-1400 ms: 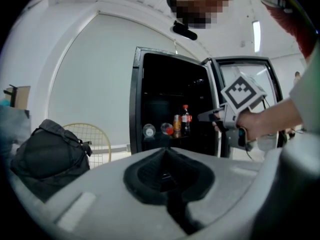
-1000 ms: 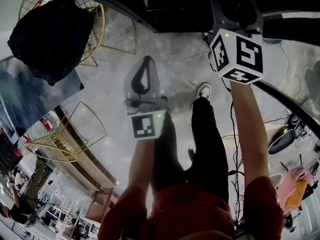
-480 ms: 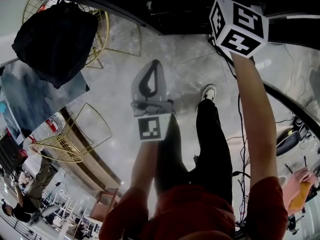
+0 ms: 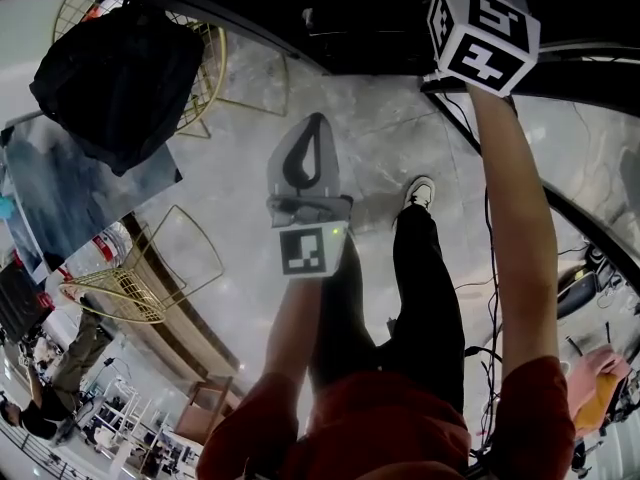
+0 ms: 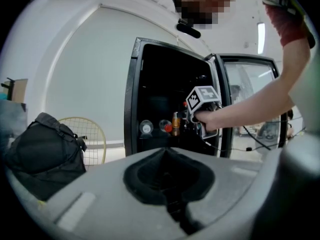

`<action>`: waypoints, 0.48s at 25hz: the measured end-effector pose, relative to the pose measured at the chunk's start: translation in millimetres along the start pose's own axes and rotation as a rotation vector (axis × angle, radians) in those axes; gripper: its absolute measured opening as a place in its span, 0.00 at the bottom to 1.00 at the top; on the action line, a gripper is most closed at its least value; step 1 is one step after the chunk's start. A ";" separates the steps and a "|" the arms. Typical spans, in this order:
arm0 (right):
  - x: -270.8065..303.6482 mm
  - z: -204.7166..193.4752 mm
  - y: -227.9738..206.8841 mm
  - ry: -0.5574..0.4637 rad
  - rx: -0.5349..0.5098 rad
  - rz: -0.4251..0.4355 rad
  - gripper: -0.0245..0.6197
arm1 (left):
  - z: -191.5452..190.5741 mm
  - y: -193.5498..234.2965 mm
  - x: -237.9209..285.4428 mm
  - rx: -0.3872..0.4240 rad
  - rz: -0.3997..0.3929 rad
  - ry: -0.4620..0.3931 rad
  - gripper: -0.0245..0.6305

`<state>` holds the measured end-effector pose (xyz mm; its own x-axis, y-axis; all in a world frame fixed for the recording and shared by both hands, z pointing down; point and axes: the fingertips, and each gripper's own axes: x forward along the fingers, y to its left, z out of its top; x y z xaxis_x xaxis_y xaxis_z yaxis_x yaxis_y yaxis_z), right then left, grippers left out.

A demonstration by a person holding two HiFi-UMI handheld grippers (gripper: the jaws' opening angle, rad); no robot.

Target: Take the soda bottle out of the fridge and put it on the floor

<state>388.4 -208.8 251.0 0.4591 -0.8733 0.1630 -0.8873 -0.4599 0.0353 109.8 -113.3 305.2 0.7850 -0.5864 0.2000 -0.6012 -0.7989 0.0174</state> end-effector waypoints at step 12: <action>16.5 -11.6 -13.4 0.050 0.046 -0.022 0.57 | -10.3 -1.5 -4.0 -0.032 -0.004 0.031 0.04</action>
<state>407.3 -215.2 264.7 0.4747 -0.8544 0.2113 -0.8735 -0.4868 -0.0060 106.0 -108.3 314.4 0.7828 -0.5784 0.2297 -0.6030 -0.7962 0.0500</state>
